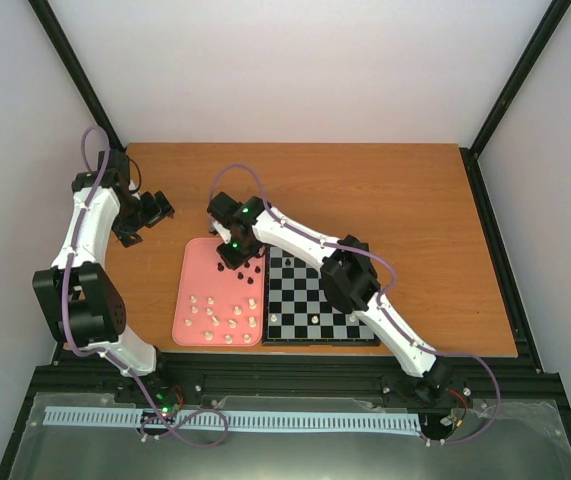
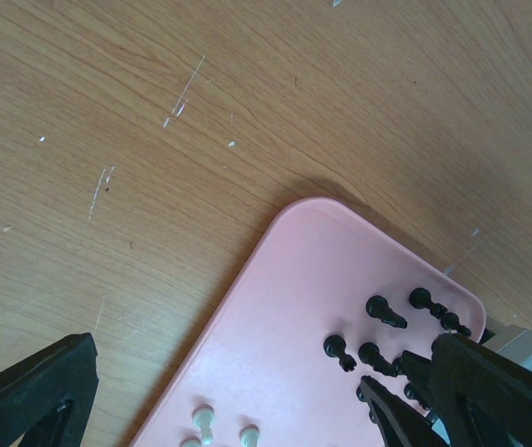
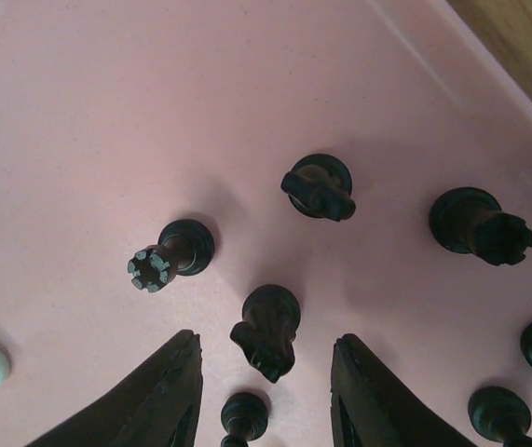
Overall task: Set up the chess pieces on the board
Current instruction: Pick up the chess piece from the storage box.
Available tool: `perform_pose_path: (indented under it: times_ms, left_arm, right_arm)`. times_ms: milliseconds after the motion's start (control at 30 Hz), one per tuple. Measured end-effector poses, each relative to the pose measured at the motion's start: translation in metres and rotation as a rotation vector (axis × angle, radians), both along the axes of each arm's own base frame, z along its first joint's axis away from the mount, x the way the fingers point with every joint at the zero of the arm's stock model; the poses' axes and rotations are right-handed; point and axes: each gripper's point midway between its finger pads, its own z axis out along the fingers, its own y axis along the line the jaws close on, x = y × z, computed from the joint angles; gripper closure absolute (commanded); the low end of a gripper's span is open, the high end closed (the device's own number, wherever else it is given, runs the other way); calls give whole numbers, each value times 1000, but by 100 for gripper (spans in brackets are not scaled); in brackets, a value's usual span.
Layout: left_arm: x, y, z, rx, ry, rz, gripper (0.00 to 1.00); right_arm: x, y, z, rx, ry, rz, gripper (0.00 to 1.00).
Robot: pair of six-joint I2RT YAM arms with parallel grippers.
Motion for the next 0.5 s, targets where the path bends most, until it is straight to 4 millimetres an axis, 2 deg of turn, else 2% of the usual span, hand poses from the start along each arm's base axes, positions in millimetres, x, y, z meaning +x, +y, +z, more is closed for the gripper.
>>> perform_pose_path:
  times_ms: [500]
  left_arm:
    - [0,0,0,0,1,0,0]
  right_arm:
    - [-1,-1,-5,-10,7,14,78]
